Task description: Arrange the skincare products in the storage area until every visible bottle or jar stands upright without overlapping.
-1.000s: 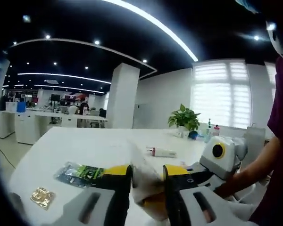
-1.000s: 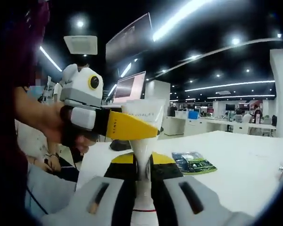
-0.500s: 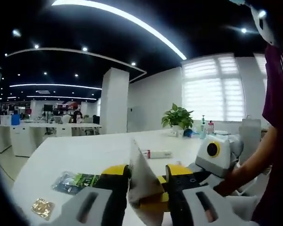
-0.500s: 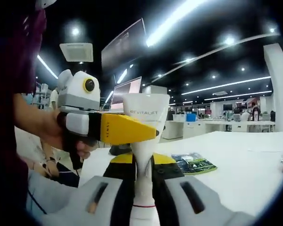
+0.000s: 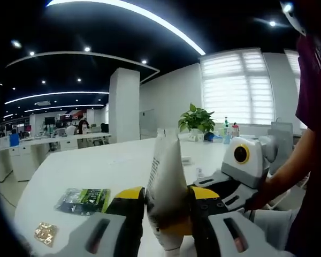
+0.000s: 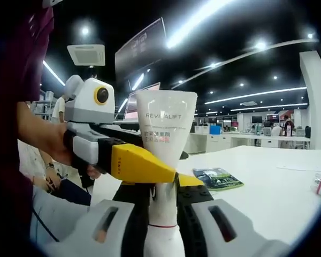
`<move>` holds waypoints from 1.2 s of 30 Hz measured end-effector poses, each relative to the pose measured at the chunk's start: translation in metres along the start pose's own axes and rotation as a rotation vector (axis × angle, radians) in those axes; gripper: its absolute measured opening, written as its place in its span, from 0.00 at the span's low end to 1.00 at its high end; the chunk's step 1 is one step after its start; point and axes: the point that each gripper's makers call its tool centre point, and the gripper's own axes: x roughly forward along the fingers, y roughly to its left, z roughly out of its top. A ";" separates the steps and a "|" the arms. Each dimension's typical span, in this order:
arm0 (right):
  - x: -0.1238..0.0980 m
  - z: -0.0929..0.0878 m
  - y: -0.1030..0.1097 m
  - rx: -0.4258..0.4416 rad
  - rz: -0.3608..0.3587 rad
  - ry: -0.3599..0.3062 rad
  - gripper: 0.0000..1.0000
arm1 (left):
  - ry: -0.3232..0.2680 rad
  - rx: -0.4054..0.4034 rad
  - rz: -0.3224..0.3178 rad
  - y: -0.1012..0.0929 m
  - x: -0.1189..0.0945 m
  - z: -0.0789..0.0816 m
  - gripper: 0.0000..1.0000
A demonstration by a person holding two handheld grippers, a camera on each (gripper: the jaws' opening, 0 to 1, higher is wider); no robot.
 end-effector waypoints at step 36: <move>0.002 -0.018 0.005 -0.040 -0.030 0.081 0.23 | 0.026 -0.022 0.010 0.002 -0.004 -0.009 0.31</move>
